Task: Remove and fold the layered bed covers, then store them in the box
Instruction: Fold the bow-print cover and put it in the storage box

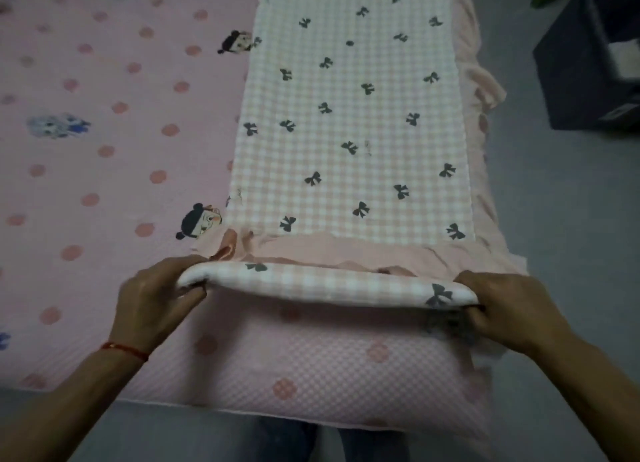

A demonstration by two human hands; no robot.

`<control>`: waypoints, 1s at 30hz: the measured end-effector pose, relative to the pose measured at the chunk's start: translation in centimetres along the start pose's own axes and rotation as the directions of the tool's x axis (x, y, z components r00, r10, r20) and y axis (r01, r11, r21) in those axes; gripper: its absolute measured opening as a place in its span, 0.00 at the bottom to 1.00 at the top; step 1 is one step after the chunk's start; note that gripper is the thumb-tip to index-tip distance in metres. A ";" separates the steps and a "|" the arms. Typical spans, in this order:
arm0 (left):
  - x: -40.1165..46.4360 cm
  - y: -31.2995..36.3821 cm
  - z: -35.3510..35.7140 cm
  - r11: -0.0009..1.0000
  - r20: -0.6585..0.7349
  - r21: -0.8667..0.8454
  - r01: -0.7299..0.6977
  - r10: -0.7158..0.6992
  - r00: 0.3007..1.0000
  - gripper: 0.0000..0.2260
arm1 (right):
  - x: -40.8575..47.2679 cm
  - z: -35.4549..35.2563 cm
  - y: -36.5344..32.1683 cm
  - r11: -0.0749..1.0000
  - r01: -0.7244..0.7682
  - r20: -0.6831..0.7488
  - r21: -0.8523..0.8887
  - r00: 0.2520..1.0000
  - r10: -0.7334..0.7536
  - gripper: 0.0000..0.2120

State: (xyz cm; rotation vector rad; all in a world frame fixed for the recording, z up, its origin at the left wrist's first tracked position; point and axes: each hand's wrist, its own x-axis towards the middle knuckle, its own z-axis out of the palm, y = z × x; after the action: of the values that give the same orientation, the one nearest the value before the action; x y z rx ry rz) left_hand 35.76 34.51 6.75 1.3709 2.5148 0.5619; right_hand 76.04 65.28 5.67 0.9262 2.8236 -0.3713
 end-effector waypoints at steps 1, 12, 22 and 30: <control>1.5 0.5 -1.0 0.999 -0.037 -0.051 0.018 -0.020 0.999 0.19 | 1.1 -1.5 0.4 1.000 -0.007 -0.028 -0.014 1.000 0.007 0.06; 23.6 0.1 2.8 0.774 -0.170 -0.524 0.356 -0.504 0.847 0.26 | 21.5 -4.9 8.5 0.963 -0.206 -0.107 -0.176 0.976 0.189 0.11; 31.8 -4.5 18.9 0.835 -0.280 0.023 0.550 -0.523 0.805 0.19 | 27.7 10.7 11.5 0.829 -0.550 -0.182 0.098 0.809 0.559 0.28; 32.0 -5.0 21.1 0.823 -0.374 -0.002 0.567 -0.527 0.763 0.17 | 29.1 12.5 11.7 0.811 -0.559 -0.140 0.173 0.801 0.582 0.31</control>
State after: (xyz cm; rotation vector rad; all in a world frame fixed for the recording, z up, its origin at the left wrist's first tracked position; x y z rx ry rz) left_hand 22.51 63.73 -14.80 0.5066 3.0893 0.5863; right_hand 60.52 87.26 -14.73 1.8586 2.5030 -0.3898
